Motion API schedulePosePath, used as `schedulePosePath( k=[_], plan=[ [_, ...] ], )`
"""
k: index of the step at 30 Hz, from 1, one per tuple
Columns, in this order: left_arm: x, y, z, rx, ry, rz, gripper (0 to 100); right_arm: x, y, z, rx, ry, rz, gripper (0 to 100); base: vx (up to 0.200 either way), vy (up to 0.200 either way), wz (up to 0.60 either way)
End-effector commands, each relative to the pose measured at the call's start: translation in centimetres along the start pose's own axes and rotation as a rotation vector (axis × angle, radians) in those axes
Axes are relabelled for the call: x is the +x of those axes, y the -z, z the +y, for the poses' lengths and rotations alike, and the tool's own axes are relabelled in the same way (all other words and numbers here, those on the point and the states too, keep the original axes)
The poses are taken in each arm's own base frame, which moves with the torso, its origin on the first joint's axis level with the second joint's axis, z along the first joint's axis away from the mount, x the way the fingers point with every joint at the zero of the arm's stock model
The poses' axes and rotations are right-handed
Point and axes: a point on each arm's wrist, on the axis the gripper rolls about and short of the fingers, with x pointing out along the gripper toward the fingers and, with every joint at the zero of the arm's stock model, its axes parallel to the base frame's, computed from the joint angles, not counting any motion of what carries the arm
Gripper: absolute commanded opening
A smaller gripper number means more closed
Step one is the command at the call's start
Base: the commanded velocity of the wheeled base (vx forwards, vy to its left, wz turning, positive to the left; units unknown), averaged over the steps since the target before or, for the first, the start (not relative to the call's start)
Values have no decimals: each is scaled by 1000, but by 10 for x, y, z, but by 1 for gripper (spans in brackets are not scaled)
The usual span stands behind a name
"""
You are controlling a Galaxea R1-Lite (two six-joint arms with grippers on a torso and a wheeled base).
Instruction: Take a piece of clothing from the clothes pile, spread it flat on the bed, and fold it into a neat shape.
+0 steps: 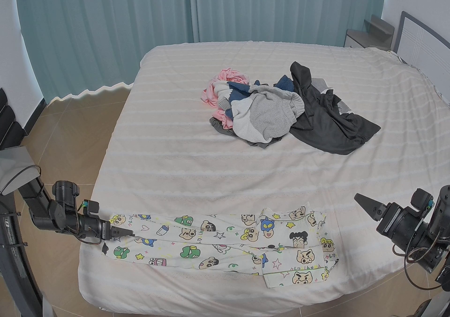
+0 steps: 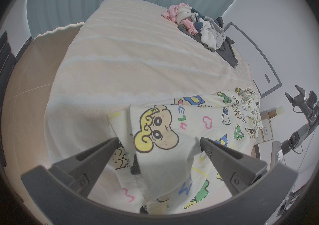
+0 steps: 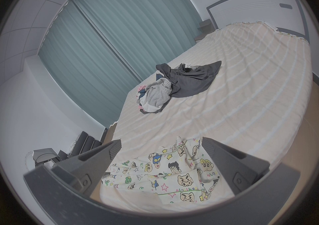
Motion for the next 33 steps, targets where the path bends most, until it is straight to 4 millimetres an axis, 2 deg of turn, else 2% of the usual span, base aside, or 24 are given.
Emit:
schedulePosePath(
  k=[1,5,6,23,27,33],
  plan=[
    [3,3,0,-6,7,12,100,1,0,0,-1,1,3,100,0,0,0],
    [9,6,0,-8,14,23,100,0,1,-1,-3,5,7,100,0,0,0],
    [10,6,0,-8,15,25,0,0,1,-1,-2,4,6,100,0,0,0],
    [6,8,-3,-8,16,28,0,1,-1,-5,33,13,1,100,0,0,0],
    [-6,5,-6,-7,13,7,0,3,-8,-10,50,28,-18,100,0,0,0],
    [-28,-1,1,-19,-13,-56,0,4,-12,-17,63,26,-13,100,0,0,0]
  ],
)
